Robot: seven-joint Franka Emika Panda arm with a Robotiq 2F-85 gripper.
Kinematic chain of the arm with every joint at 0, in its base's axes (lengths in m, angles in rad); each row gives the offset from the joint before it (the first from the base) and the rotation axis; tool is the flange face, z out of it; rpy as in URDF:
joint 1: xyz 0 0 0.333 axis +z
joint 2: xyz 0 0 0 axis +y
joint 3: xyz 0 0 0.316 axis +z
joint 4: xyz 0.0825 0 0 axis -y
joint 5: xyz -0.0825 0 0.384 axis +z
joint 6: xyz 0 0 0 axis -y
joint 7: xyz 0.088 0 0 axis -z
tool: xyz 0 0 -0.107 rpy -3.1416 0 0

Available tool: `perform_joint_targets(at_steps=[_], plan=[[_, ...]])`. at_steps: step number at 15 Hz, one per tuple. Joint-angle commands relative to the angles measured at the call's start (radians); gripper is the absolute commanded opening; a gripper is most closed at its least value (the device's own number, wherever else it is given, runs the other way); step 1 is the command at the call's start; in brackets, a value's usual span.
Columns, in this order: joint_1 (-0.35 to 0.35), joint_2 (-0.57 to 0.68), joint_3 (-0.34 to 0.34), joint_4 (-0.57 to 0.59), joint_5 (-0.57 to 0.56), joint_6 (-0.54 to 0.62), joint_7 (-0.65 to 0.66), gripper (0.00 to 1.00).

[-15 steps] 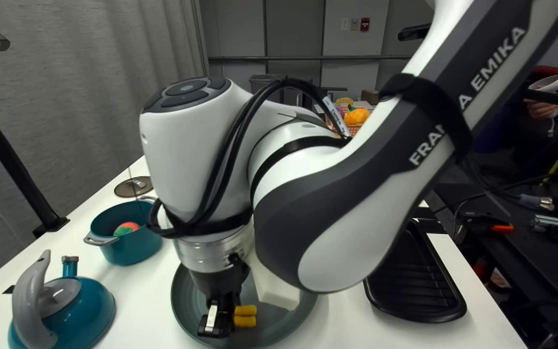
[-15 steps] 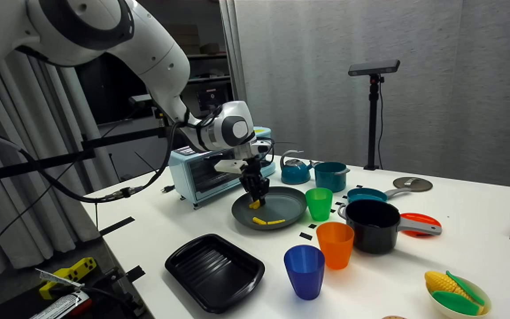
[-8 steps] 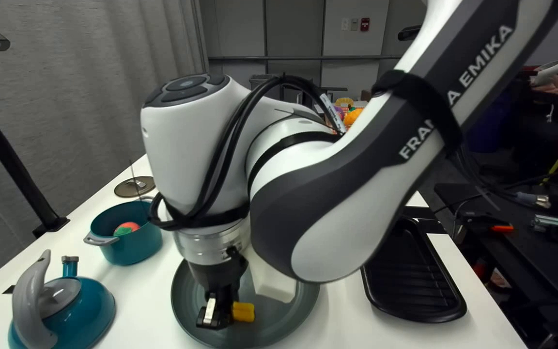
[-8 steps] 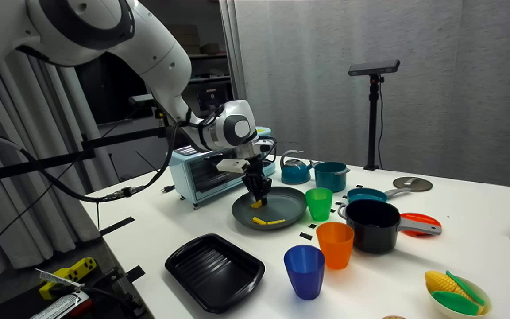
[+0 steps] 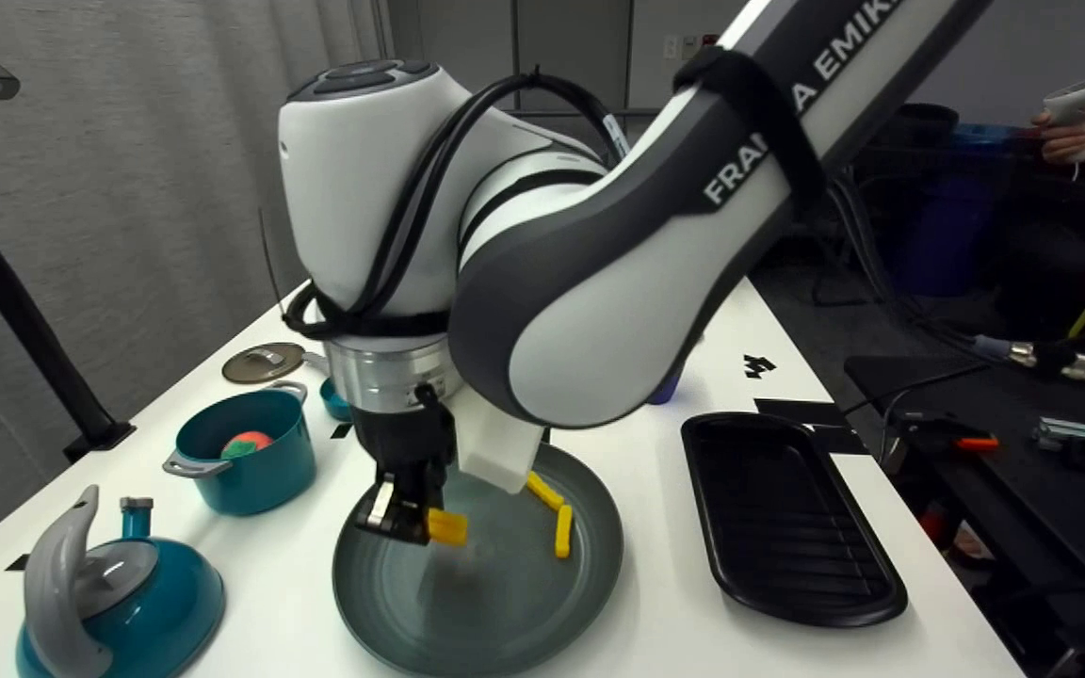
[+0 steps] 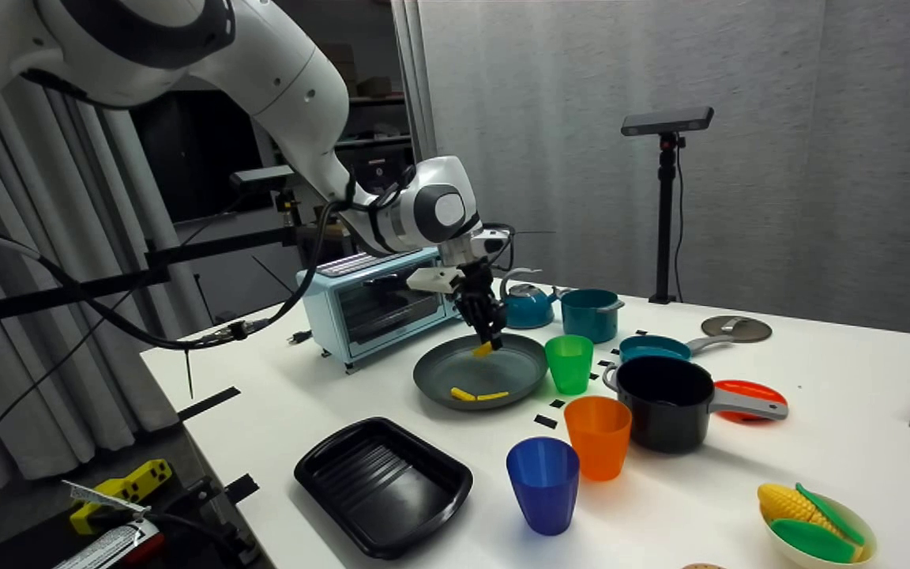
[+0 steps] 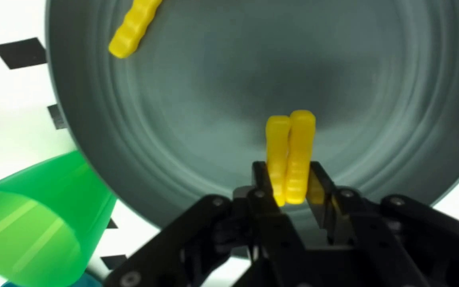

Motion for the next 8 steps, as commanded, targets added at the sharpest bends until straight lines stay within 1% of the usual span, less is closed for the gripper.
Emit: perform_joint_targets(at_steps=[1,8], plan=[[-0.012,-0.043,-0.018,0.0,0.021,-0.028,0.013,0.07],[-0.014,-0.06,-0.082,0.016,0.009,-0.03,0.105,0.07]])
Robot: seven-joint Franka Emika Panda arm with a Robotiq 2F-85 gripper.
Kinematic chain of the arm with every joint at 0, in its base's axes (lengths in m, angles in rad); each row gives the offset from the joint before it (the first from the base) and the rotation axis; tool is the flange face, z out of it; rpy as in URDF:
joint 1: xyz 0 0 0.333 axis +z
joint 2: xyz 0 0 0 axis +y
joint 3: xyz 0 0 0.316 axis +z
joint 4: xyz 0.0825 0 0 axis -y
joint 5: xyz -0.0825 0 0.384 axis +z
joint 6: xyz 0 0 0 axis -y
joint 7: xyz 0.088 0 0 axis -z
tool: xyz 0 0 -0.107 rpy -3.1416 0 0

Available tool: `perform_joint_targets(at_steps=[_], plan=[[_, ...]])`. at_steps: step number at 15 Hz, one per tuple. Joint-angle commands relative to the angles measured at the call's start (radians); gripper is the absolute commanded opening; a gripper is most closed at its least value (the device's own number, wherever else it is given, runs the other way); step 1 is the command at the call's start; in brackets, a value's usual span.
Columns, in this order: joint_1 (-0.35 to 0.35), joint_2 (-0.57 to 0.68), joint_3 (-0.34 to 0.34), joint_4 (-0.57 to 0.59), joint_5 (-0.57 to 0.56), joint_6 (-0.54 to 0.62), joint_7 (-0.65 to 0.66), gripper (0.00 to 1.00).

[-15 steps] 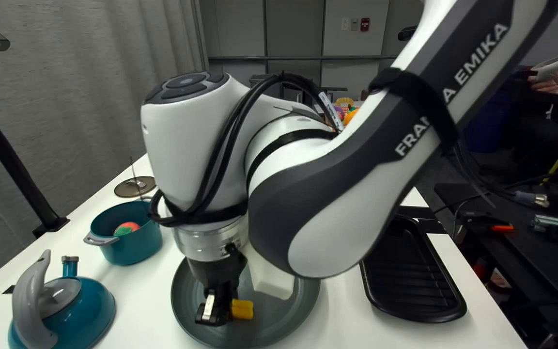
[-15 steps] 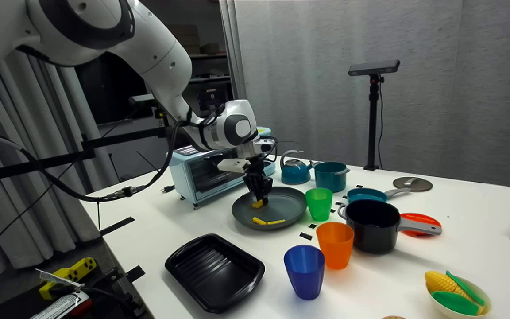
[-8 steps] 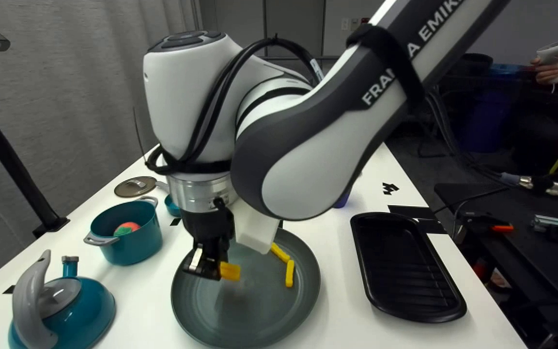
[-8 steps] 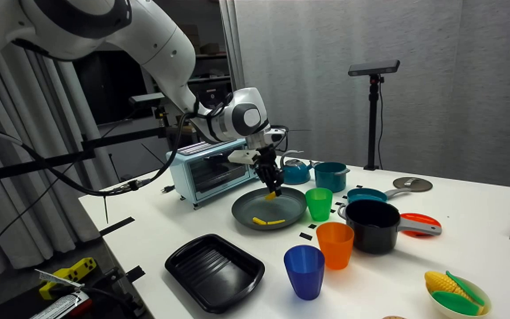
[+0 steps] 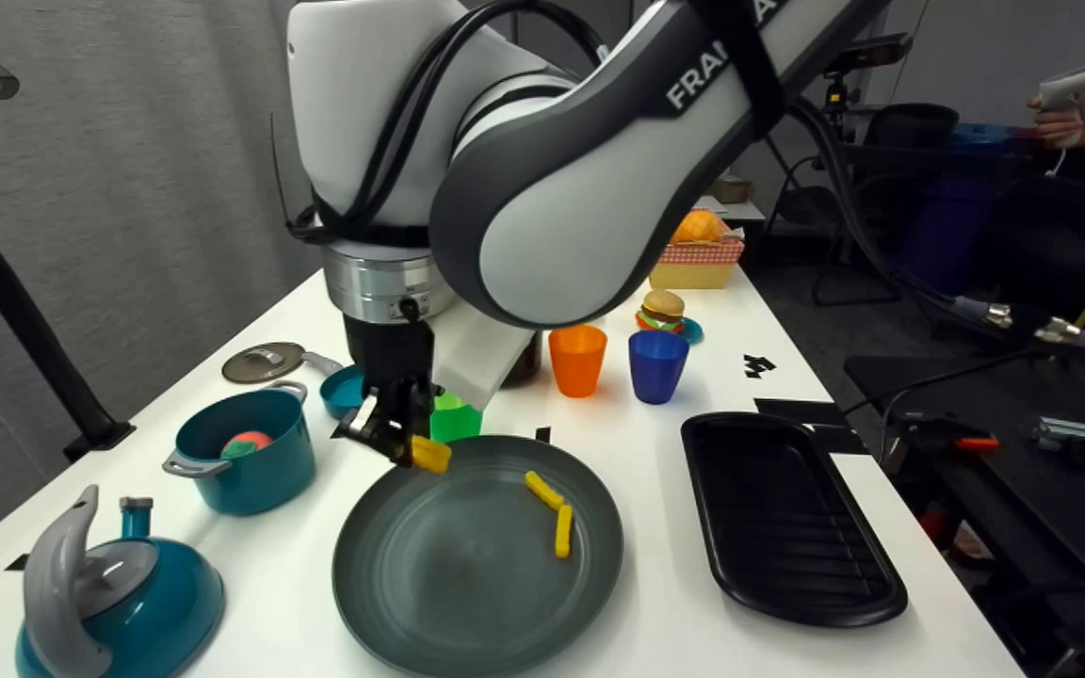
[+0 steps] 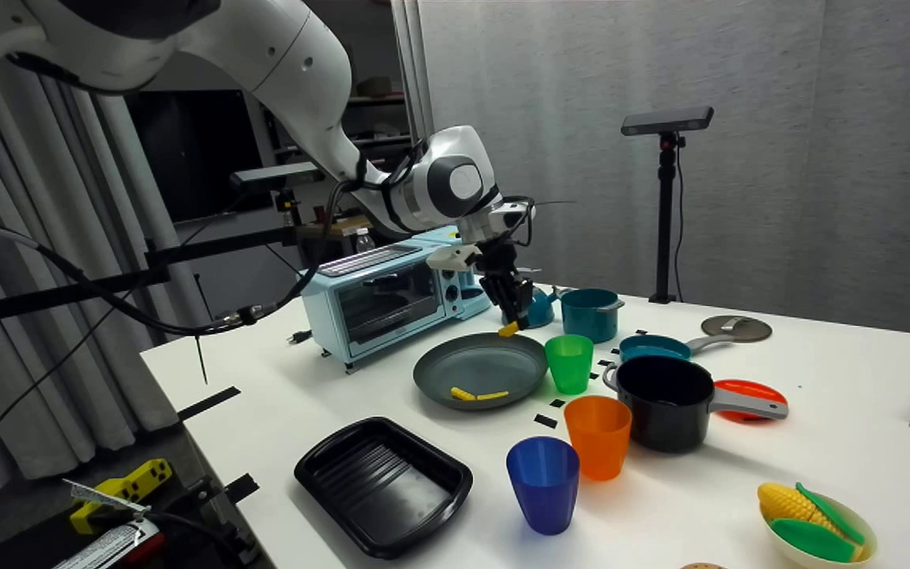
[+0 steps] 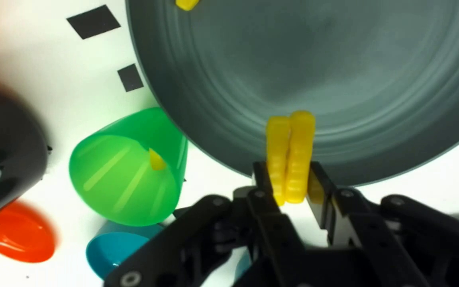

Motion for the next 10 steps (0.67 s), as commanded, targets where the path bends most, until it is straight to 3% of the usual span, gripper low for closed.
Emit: perform_joint_targets(at_steps=[1,10], plan=[[-0.004,-0.014,-0.029,0.008,0.01,-0.029,0.051,0.07],[-0.02,-0.02,-0.074,-0.004,0.011,-0.033,0.106,0.07]])
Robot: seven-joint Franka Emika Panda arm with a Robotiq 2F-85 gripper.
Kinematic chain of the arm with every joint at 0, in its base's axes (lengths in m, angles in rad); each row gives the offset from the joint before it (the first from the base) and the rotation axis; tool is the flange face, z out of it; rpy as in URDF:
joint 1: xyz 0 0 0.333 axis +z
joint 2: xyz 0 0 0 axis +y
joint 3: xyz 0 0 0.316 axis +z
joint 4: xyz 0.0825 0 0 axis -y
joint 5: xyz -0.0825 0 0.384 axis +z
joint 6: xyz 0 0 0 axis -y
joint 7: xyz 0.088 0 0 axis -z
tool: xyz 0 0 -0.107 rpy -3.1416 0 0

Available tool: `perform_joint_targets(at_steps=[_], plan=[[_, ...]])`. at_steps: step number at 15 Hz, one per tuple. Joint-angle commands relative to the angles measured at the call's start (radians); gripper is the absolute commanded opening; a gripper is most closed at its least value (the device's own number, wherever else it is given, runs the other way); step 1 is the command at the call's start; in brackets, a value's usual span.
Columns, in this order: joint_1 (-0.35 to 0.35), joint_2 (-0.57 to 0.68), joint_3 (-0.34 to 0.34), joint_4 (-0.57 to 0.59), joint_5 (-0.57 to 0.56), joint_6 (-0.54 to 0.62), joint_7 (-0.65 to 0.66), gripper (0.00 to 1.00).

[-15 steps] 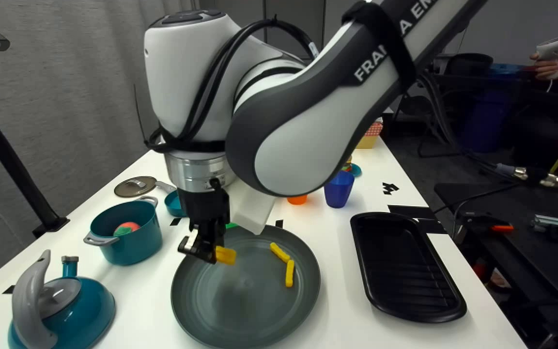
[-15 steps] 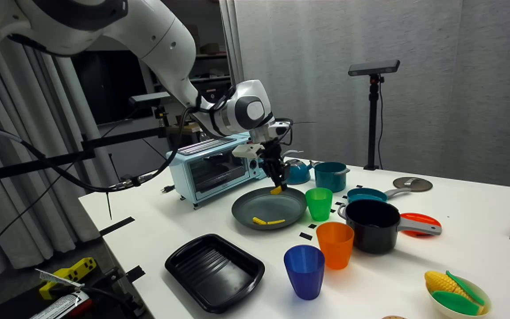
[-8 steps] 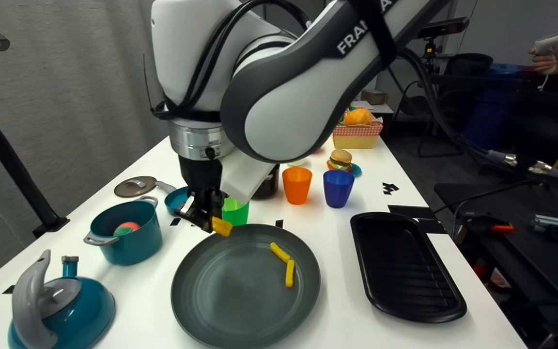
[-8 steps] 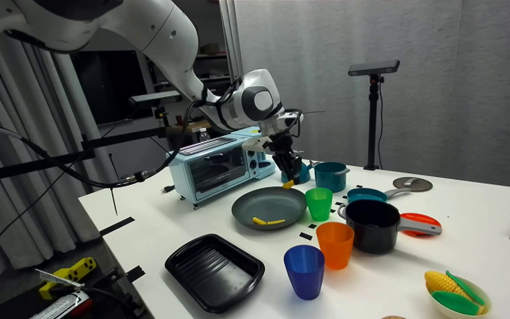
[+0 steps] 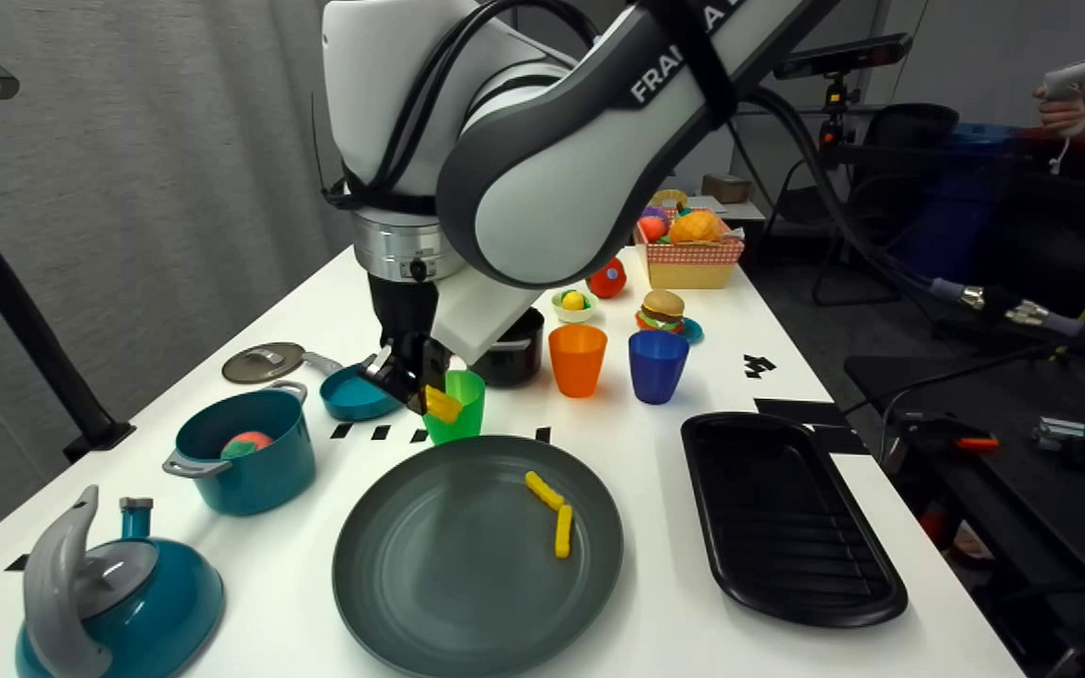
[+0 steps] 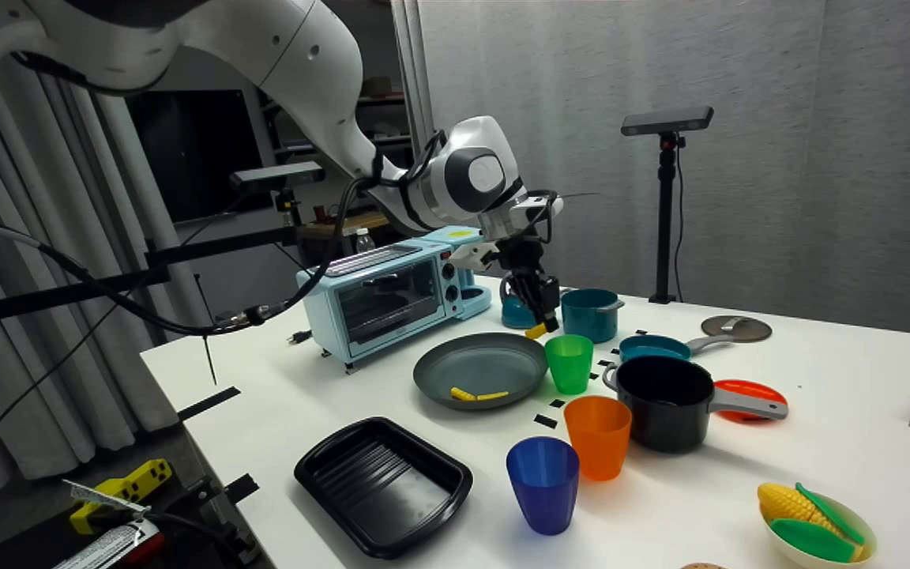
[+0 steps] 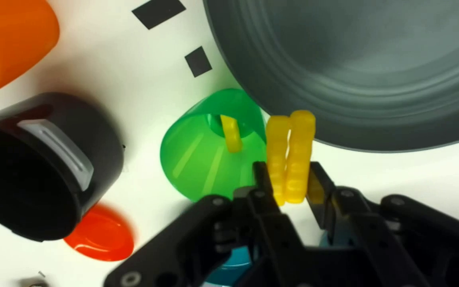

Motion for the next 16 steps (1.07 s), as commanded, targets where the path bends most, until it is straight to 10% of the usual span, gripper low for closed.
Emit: perform_joint_targets(at_steps=[1,16], plan=[[-0.01,-0.021,-0.004,-0.009,0.013,-0.031,0.023,0.07],[-0.068,0.002,-0.016,0.0,0.017,-0.052,0.053,0.07]])
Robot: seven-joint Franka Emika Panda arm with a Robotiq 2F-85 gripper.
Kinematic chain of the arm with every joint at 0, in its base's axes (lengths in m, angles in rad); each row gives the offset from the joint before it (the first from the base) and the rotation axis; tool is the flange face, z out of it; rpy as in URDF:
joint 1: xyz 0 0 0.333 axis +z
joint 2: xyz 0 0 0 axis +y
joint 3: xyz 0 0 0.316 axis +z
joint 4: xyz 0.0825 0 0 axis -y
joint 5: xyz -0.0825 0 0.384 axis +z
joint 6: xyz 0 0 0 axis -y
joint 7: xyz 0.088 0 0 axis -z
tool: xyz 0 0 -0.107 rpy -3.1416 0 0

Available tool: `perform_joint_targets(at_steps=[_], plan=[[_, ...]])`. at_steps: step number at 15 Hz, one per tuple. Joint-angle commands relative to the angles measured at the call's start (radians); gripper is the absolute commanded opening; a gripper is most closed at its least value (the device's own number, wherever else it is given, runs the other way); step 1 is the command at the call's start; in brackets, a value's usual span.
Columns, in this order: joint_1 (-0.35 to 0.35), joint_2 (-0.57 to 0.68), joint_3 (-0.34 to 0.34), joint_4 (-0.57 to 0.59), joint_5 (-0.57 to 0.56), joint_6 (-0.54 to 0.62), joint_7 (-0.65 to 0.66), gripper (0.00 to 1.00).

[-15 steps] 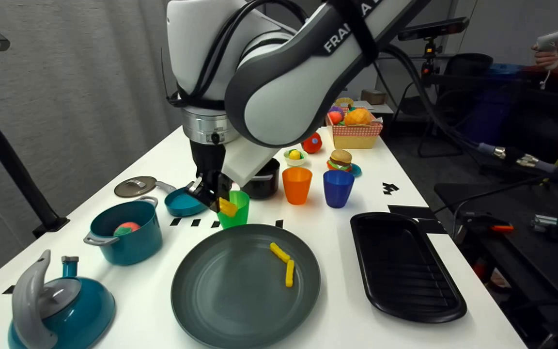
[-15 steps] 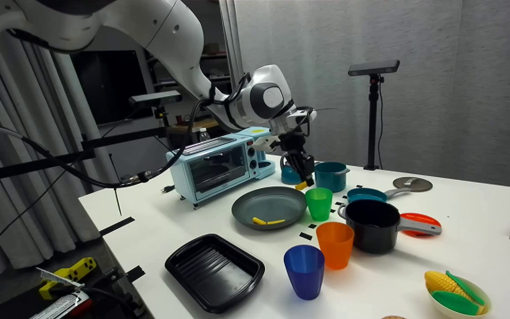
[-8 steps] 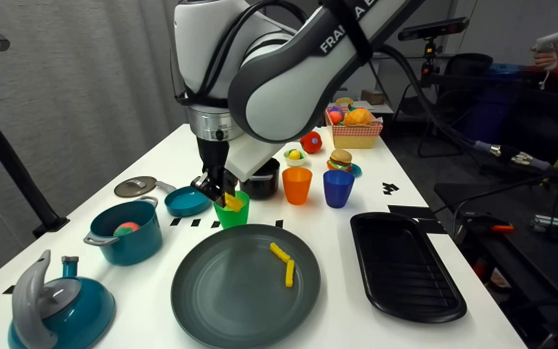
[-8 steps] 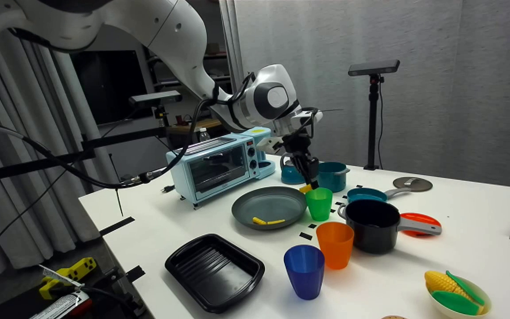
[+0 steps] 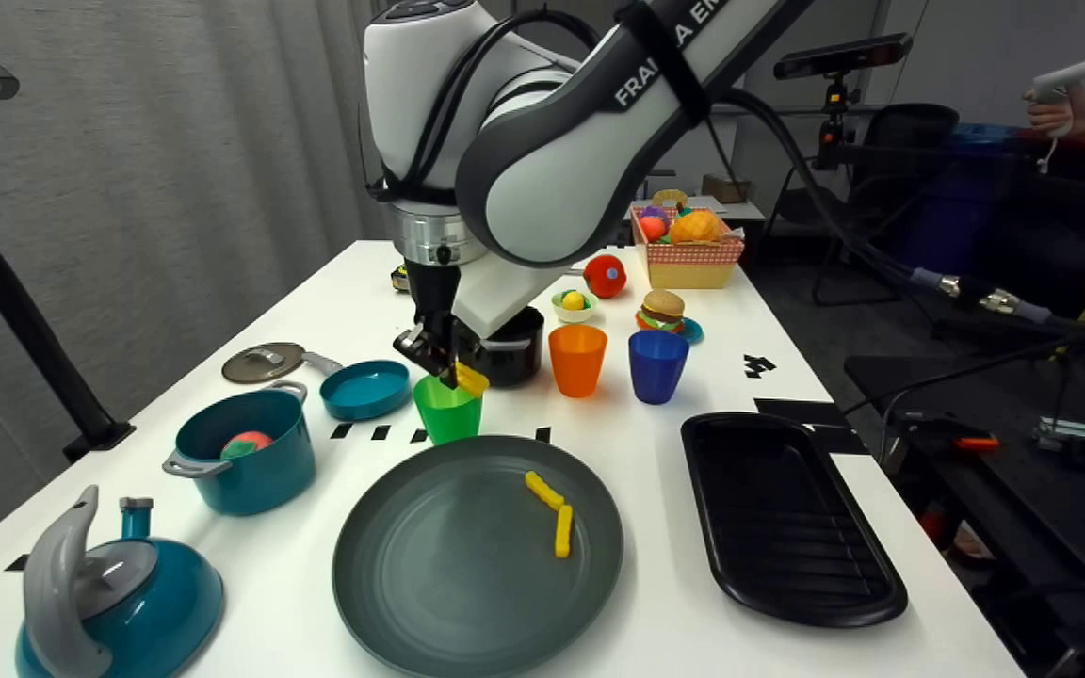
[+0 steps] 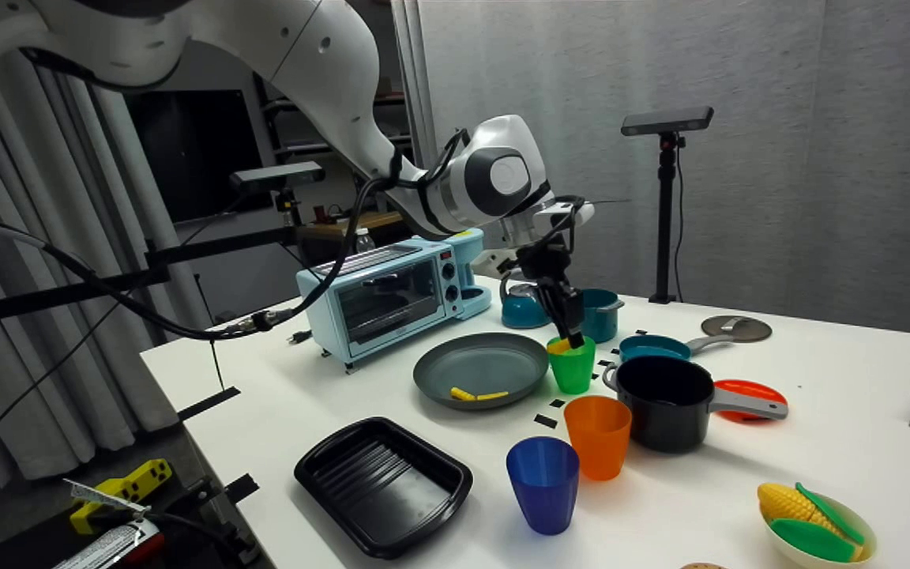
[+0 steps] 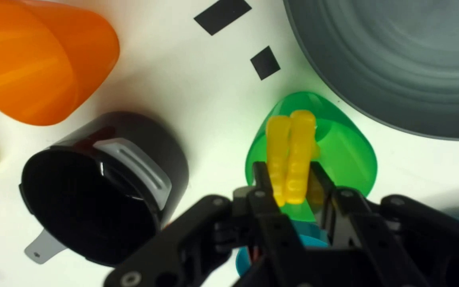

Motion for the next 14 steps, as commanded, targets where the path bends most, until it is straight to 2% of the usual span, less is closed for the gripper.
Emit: perform_joint_targets(at_steps=[1,14], plan=[[-0.005,0.001,-0.002,0.017,0.017,-0.033,0.009,0.07],[0.008,0.026,0.009,0.107,0.008,-0.092,0.014,0.07]])
